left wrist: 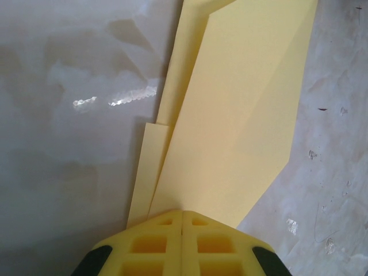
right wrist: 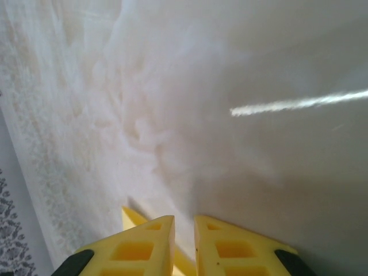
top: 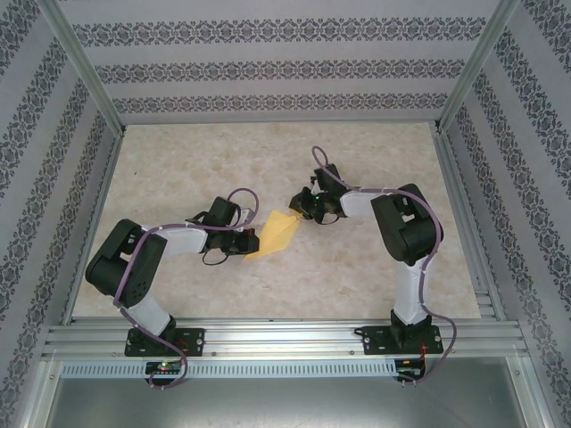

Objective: Fold a paper plane with a square sheet of paper (pick it up from the middle)

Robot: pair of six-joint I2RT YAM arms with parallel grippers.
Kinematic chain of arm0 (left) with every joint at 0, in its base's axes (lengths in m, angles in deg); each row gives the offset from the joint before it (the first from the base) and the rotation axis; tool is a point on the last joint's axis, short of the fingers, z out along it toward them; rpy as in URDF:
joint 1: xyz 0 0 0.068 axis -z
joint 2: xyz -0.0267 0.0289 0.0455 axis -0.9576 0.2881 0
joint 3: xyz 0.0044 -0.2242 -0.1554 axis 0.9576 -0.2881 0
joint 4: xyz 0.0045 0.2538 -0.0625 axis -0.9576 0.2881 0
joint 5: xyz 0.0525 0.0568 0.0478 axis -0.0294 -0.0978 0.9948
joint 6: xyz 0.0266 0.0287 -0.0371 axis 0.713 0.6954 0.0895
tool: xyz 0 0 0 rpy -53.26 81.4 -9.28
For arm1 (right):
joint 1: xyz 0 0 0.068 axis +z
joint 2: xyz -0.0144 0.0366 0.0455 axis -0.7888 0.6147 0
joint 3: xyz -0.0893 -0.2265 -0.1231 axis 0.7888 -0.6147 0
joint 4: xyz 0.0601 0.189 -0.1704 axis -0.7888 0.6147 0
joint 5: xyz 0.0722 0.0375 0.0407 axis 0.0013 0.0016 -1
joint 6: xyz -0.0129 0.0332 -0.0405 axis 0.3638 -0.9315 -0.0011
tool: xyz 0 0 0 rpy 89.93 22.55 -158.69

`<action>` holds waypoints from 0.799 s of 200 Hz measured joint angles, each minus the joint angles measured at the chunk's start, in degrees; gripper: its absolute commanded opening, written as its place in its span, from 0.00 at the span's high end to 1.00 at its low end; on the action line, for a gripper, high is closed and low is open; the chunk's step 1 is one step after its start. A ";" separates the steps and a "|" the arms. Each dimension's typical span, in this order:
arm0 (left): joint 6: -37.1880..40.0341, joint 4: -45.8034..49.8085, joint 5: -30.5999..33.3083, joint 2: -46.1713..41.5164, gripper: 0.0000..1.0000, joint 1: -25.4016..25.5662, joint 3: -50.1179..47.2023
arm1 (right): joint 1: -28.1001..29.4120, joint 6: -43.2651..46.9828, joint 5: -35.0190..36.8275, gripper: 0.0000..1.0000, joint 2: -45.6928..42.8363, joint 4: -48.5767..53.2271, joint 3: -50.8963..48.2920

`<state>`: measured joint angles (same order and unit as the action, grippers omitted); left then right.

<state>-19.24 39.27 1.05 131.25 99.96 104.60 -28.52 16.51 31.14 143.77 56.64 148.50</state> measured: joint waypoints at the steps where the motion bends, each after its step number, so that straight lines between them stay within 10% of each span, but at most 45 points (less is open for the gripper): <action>1: 0.00 0.00 0.00 0.00 1.00 0.00 0.00 | -0.11 0.04 0.02 0.81 -0.02 0.02 0.07; 160: -11.93 -7.10 -0.46 -2.23 1.00 2.43 -4.96 | 15.37 -5.29 7.02 0.86 -5.35 -3.39 -4.52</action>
<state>-31.18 32.16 0.60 129.02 102.38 99.64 -13.15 11.22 38.16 138.42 53.25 143.98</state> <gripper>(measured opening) 0.054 0.152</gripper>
